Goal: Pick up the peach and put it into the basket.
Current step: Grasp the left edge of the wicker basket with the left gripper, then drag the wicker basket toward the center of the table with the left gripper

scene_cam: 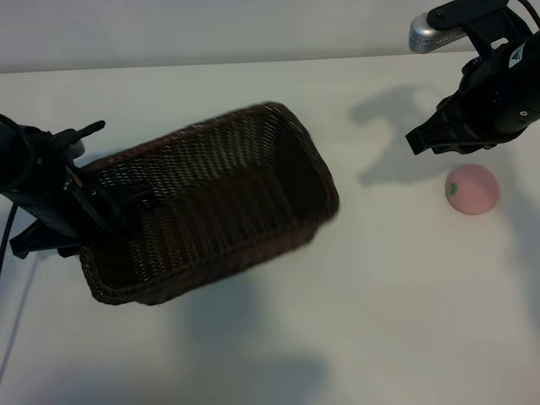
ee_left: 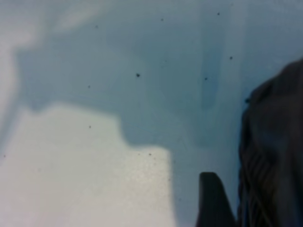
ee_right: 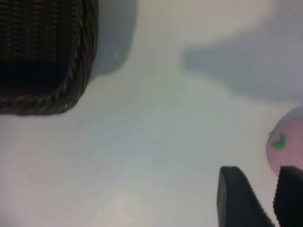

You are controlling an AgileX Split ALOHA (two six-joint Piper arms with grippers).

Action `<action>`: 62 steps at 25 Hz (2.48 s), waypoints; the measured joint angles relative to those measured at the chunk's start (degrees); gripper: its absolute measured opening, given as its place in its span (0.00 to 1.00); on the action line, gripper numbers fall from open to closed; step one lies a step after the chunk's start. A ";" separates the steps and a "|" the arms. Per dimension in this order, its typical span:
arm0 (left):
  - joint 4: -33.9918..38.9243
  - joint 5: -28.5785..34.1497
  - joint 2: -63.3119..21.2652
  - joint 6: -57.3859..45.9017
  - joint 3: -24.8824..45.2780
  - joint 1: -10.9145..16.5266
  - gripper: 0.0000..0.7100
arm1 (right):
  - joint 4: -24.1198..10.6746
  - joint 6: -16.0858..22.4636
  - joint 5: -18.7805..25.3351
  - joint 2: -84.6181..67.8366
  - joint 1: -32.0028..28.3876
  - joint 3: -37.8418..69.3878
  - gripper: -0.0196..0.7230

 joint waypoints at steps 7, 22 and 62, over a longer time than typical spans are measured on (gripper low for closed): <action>0.00 -0.04 0.00 0.11 0.00 0.00 0.56 | 0.00 0.00 0.00 0.00 0.00 0.00 0.37; -15.43 0.13 -3.61 15.48 0.00 2.75 0.56 | 0.00 0.00 0.00 0.00 0.00 0.00 0.37; -40.99 2.11 -3.24 41.34 -13.04 5.16 0.46 | -0.05 0.11 0.00 0.00 0.00 0.00 0.37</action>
